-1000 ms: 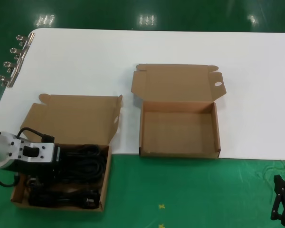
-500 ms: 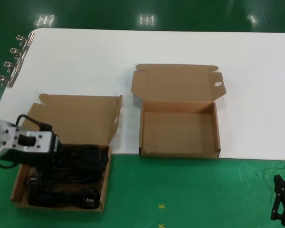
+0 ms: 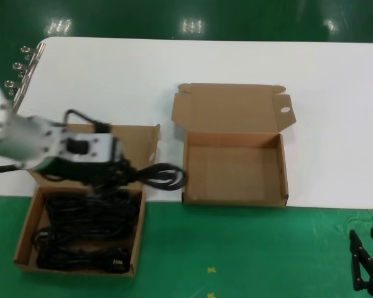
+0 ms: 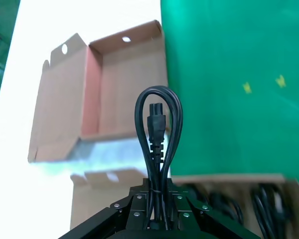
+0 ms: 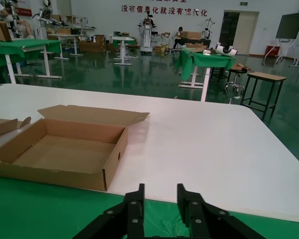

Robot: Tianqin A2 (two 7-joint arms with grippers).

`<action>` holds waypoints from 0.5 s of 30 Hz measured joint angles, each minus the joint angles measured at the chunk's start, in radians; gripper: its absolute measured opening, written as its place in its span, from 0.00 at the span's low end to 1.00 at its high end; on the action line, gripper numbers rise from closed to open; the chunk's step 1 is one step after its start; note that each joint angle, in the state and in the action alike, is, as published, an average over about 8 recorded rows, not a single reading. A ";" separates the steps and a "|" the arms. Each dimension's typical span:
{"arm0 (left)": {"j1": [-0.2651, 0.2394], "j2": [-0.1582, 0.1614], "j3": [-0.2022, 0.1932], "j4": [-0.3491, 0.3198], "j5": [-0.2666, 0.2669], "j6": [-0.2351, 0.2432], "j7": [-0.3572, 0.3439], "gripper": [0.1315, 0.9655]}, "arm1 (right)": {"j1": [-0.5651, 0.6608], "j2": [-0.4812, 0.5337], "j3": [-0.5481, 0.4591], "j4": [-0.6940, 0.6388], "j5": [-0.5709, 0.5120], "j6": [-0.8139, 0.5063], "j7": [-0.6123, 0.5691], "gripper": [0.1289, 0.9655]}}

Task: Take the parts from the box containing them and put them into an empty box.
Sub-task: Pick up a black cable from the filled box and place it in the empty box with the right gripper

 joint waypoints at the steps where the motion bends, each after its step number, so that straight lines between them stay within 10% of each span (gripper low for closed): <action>1: -0.008 0.019 0.004 0.010 0.005 -0.003 -0.012 0.09 | 0.000 0.000 0.000 0.000 0.000 0.000 0.000 0.14; 15: -0.163 0.369 0.093 0.343 0.058 -0.135 -0.053 0.09 | 0.000 0.000 0.000 0.000 0.000 0.000 0.000 0.43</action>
